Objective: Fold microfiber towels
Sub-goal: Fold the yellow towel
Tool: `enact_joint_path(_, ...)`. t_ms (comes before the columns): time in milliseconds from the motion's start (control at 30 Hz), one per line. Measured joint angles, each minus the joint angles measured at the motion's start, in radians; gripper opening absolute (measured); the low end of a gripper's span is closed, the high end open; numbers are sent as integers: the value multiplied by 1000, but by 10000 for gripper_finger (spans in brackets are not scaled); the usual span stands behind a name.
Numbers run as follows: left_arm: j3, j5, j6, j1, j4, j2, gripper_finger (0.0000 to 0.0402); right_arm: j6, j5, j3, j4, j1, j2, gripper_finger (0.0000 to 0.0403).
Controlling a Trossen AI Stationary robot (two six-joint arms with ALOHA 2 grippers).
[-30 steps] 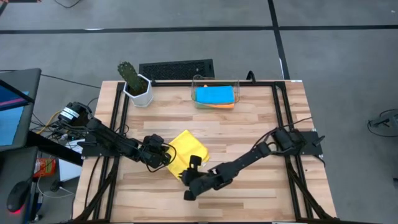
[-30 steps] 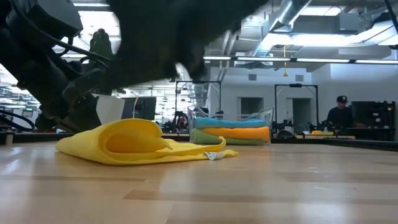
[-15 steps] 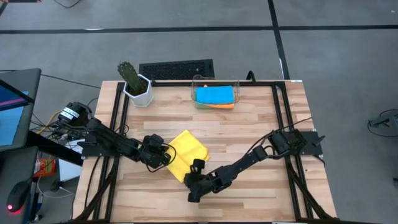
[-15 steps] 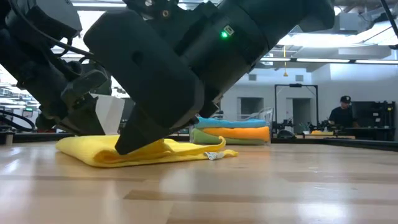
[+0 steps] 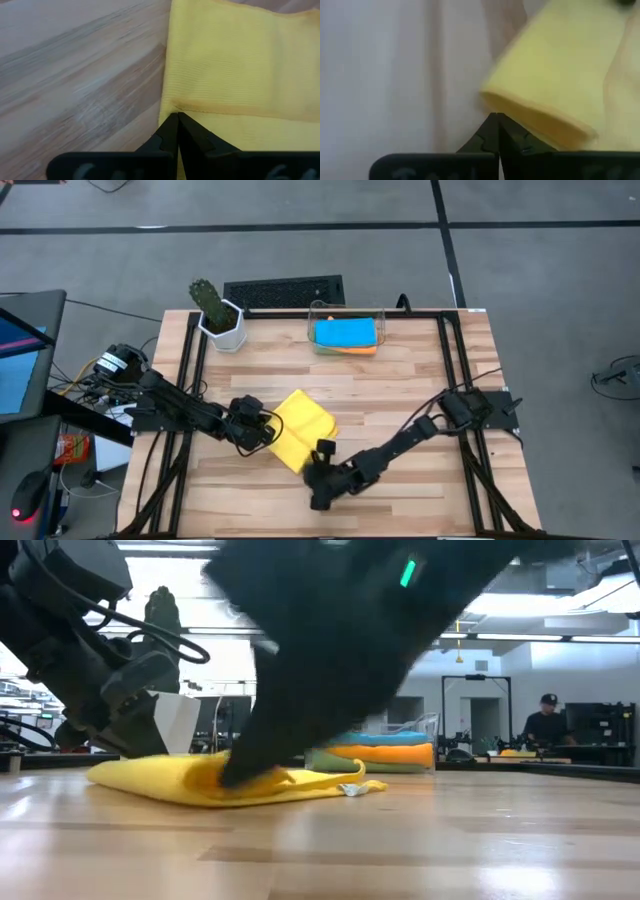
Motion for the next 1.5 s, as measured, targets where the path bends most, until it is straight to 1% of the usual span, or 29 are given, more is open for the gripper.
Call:
enact_joint_path(133, 0, 1, -4, 0, 0, 0, 0, -64, 128, 4, 12, 32, -77, 11)
enact_joint_path(167, 0, -2, -6, 0, 0, 0, 0, -78, 150, 7, 30, 31, -83, 10)
enact_joint_path(233, 0, -9, -7, 0, 2, 0, 0, -92, 157, 4, 38, 22, -78, 12)
enact_joint_path(300, 0, -10, -13, 0, 2, 0, 0, -67, 163, -1, 39, 9, -71, 19)
enact_joint_path(367, 0, -10, -14, 0, 2, 0, 0, -25, 192, -2, 74, -7, -55, 26)
enact_joint_path(433, 0, -11, -14, 0, 3, 0, 0, 25, 212, -22, 52, -25, -42, 26)
enact_joint_path(467, 0, -11, -15, 0, 5, 0, 0, 43, 204, -38, 57, -33, -36, 24)
enact_joint_path(567, 0, -11, -14, 0, 8, 0, 0, 100, 145, -109, 193, -49, -33, 13)
enact_joint_path(600, 0, -11, -14, 0, 11, 0, 0, 116, 133, -133, 213, -49, -30, 11)
enact_joint_path(733, 0, -1, -10, 0, 36, -6, 0, 184, 107, -166, 203, -34, -23, 15)
enact_joint_path(833, 6, 11, 22, 1, 32, -31, 0, 203, 118, -174, 194, -28, -21, 27)
enact_joint_path(1000, 28, 8, 97, 2, 23, -120, 0, 201, 115, -175, 195, -27, -21, 26)
enact_joint_path(1067, 30, -21, 103, -2, 29, -160, 0, 199, 115, -175, 193, -27, -21, 19)
enact_joint_path(1167, 25, -106, 122, -32, 83, -180, 0, 199, 114, -175, 193, -27, -21, 14)
enact_joint_path(1233, 12, -121, 150, -44, 131, -159, 0, 197, 114, -175, 192, -27, -20, 16)
enact_joint_path(1333, -16, -79, 155, -43, 178, -95, 0, 197, 111, -176, 192, -27, -20, 27)
enact_joint_path(1400, -18, -45, 156, -43, 246, -37, 0, 196, 109, -176, 189, -27, -19, 33)
enact_joint_path(1500, -26, -7, 159, -44, 296, 55, 0, 196, 107, -176, 185, -27, -18, 33)
